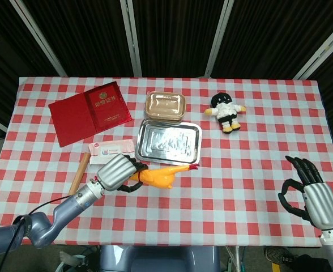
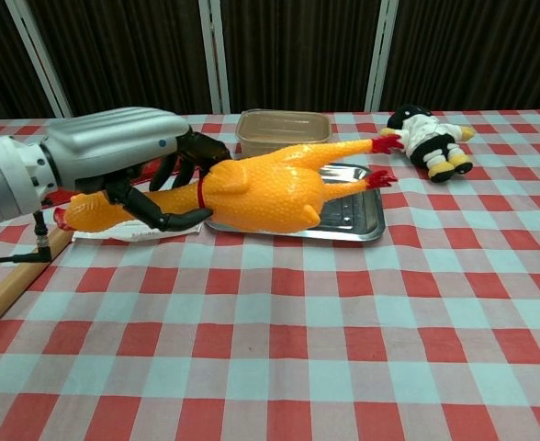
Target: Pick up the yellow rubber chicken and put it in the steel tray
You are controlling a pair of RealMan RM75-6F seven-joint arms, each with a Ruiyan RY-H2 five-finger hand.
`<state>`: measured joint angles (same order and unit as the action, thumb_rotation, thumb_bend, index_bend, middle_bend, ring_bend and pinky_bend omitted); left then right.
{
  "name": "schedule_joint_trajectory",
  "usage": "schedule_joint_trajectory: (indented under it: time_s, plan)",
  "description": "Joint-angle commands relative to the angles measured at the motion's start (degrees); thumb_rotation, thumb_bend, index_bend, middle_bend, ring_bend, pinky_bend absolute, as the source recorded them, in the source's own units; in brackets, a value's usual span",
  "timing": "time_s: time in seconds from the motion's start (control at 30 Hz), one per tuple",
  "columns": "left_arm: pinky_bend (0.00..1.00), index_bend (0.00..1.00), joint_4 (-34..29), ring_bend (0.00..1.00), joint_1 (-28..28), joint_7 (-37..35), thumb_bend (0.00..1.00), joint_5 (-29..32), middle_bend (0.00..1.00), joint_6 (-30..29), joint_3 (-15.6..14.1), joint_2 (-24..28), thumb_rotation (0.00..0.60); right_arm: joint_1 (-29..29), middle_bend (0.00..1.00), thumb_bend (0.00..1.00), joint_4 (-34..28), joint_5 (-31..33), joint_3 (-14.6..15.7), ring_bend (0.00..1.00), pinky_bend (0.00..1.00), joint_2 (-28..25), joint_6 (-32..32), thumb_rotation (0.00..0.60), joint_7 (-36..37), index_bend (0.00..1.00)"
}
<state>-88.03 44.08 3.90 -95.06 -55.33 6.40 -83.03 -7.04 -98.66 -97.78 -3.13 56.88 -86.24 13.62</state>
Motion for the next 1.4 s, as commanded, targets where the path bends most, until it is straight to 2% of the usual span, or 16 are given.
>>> schedule_joint_trajectory:
  time_s: [0.03, 0.23, 0.37, 0.6, 0.77, 1.0, 1.17, 1.4]
  plan:
    - [0.61, 0.55, -5.2, 0.54, 5.2, 3.2, 0.68, 2.2, 0.61, 7.4, 2.9, 3.7, 0.6, -2.6, 0.1, 0.33, -1.9, -3.3, 0.5, 0.09, 0.07, -1.7, 2.4, 0.6, 0.3, 0.07]
    - [0.61, 0.55, -9.1, 0.55, 10.7, 8.4, 0.68, 7.9, 0.62, 15.4, 6.8, 5.0, 0.6, -6.3, 0.1, 0.3, -5.5, -5.8, 0.6, 0.06, 0.07, -3.3, 7.4, 0.6, -1.6, 0.0]
    - [0.61, 0.55, -11.1, 0.55, 14.9, 14.1, 0.68, 14.7, 0.62, 21.1, 9.5, 5.4, 0.6, -8.7, 0.08, 0.28, -8.6, -4.7, 0.5, 0.04, 0.07, -4.4, 12.2, 0.6, -3.8, 0.0]
    - [0.61, 0.55, -12.0, 0.55, 20.9, 25.1, 0.68, 26.9, 0.62, 23.2, 11.3, 4.5, 0.6, -11.1, 0.06, 0.26, -12.5, -1.8, 0.4, 0.03, 0.07, -5.4, 17.7, 0.6, -6.6, 0.0]
    - [0.61, 0.54, -13.0, 0.55, 25.5, 34.3, 0.68, 38.5, 0.61, 19.5, 10.5, 3.1, 0.6, -13.0, 0.04, 0.23, -15.1, 1.6, 0.1, 0.01, 0.07, -5.9, 22.1, 0.6, -9.6, 0.0]
    - [0.61, 0.55, -16.7, 0.55, 31.9, 46.8, 0.68, 54.4, 0.62, 8.3, 8.4, -0.3, 0.6, -15.4, 0.02, 0.23, -17.8, 6.8, -1.1, 0.0, 0.07, -5.6, 26.4, 0.6, -13.0, 0.0]
    - [0.62, 0.55, -18.7, 0.55, 34.9, 53.2, 0.68, 60.6, 0.62, -0.3, 7.7, -4.0, 0.6, -16.9, 0.01, 0.23, -17.6, 10.3, -2.3, 0.0, 0.07, -3.9, 27.9, 0.6, -15.5, 0.0]
    - [0.62, 0.55, -19.3, 0.55, 37.2, 57.2, 0.68, 64.6, 0.62, -7.9, 7.9, -9.0, 0.6, -18.8, 0.01, 0.23, -16.9, 14.4, -3.6, 0.0, 0.07, -1.6, 29.7, 0.6, -17.5, 0.0]
